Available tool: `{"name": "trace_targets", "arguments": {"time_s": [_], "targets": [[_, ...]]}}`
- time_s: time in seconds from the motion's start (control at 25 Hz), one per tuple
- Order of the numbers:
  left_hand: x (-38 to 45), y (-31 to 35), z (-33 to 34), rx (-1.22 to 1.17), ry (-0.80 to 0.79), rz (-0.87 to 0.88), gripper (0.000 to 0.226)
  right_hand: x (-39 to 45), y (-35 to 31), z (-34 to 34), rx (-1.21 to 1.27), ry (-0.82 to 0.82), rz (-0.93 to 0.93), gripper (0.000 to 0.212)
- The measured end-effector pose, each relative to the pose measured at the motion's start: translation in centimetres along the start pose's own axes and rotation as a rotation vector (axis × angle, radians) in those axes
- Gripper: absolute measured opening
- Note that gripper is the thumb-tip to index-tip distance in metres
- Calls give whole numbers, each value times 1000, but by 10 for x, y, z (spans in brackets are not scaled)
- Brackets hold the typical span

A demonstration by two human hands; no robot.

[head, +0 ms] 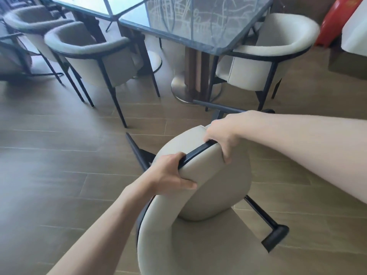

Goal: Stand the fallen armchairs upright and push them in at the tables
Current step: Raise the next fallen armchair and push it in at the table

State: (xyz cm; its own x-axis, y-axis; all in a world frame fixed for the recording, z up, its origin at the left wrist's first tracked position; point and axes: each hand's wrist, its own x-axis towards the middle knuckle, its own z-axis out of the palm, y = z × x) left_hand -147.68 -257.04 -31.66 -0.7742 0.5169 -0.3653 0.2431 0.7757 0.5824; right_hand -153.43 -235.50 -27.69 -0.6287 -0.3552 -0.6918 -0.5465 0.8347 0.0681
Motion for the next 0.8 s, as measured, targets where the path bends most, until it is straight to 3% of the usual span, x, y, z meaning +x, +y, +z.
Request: {"name": "trace_targets", "arguments": {"time_s": [0.24, 0.36, 0.44, 0.56, 0.64, 0.8], "targets": [[59, -36, -69, -94, -58, -39, 51, 51, 32, -68, 67, 1, 24, 60], [96, -56, -111, -70, -59, -47, 82, 76, 50, -106, 74, 60, 146, 79], [114, -66, -124, 32, 49, -35, 100, 89, 53, -123, 10, 180, 244, 87], [141, -80, -132, 184, 261, -39, 88, 113, 52, -129, -17, 408, 350, 73], [159, -87, -140, 267, 345, -112, 92, 131, 47, -128, 48, 454, 391, 67], [181, -103, -146, 431, 525, -76, 83, 164, 19, -126, 289, 476, 521, 94]]}}
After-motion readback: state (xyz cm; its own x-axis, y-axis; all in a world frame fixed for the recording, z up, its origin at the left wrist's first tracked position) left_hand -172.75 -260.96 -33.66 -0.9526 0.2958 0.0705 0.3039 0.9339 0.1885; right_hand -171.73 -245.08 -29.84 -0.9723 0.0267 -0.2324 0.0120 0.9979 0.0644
